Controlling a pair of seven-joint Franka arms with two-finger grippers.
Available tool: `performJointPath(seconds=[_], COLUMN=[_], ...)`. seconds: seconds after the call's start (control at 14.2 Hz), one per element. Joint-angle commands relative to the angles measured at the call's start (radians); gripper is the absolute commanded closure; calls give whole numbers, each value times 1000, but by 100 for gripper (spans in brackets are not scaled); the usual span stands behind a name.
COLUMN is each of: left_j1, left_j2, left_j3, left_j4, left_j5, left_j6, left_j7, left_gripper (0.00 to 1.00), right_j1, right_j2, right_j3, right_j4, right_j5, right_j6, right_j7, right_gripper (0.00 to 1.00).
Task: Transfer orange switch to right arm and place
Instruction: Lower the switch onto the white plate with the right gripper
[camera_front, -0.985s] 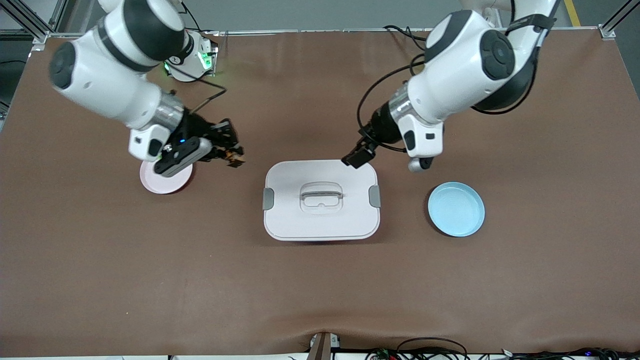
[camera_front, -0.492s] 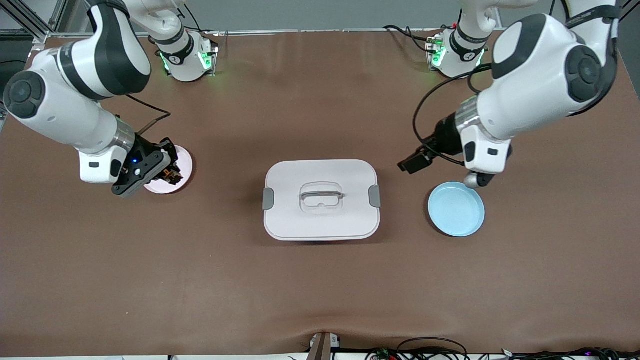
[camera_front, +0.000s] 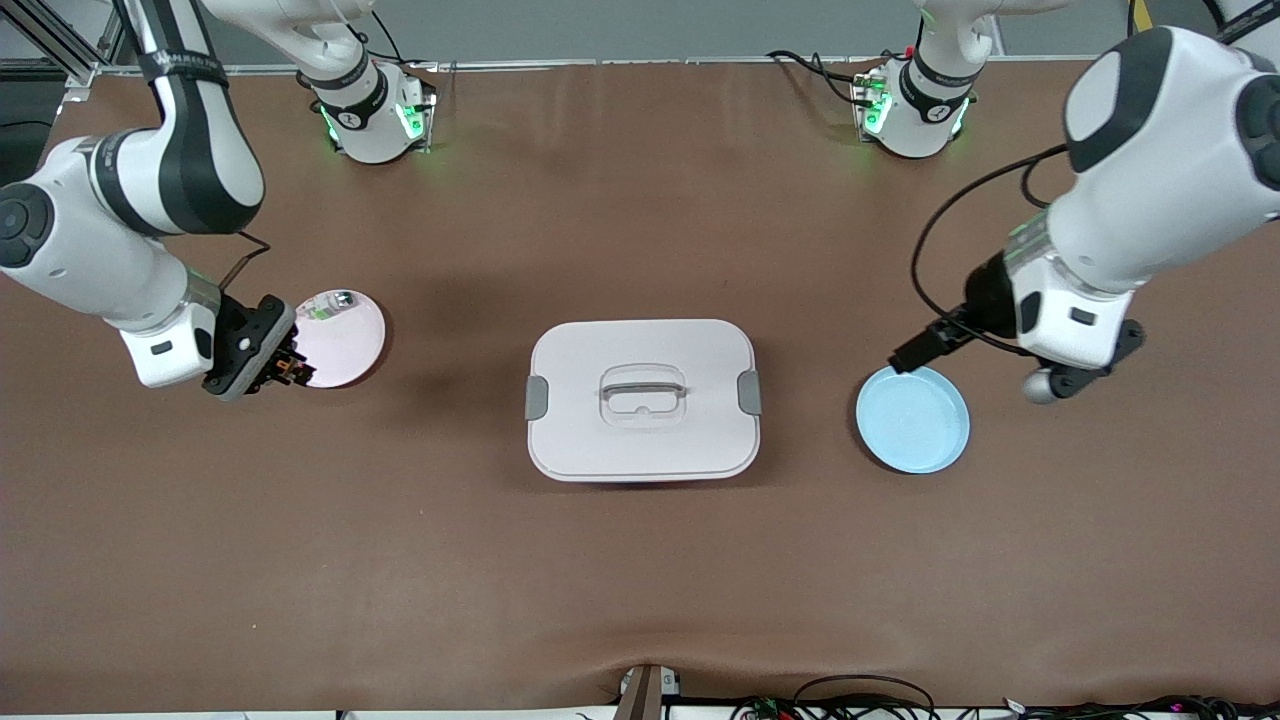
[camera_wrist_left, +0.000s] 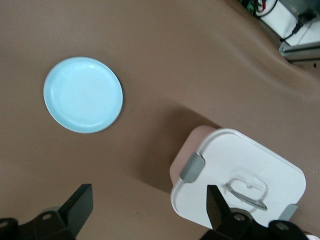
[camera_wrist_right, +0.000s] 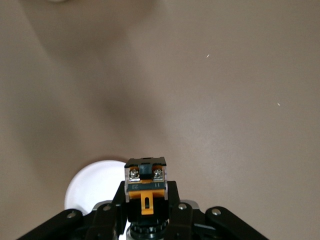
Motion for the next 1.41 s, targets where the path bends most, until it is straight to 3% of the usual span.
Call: performJointPath(seconds=[0.0,0.56,0.77,1.13,1.34], left_j1=[91,260,274,280,280], left_j2=[-19,-71,-134,-246,-249], left_j3=[-8,-8,-4,-11,-9], left_j4=[11,-18,-95,-227,-233], left_j5=[18,115,115,115,107], left_j6=[-42,-165,-151,-86,-67], left_j7=[135,678,706,712,713], left_gripper=[0,0,0,0,0], right_j1=[-21,-91,-122,-113,-113], right_j2=[-30,-84,-78,-61,-32], right_j3=[18,20,21,24,24], right_j4=[-148,-453,-526,-559,-561], right_j5=[-17,-19,-19,-17,-17], right_j6=[152,499,559,565,608], right_j7=[-149,-384,-418,-452,-455], right_gripper=[100,100,100,100,100])
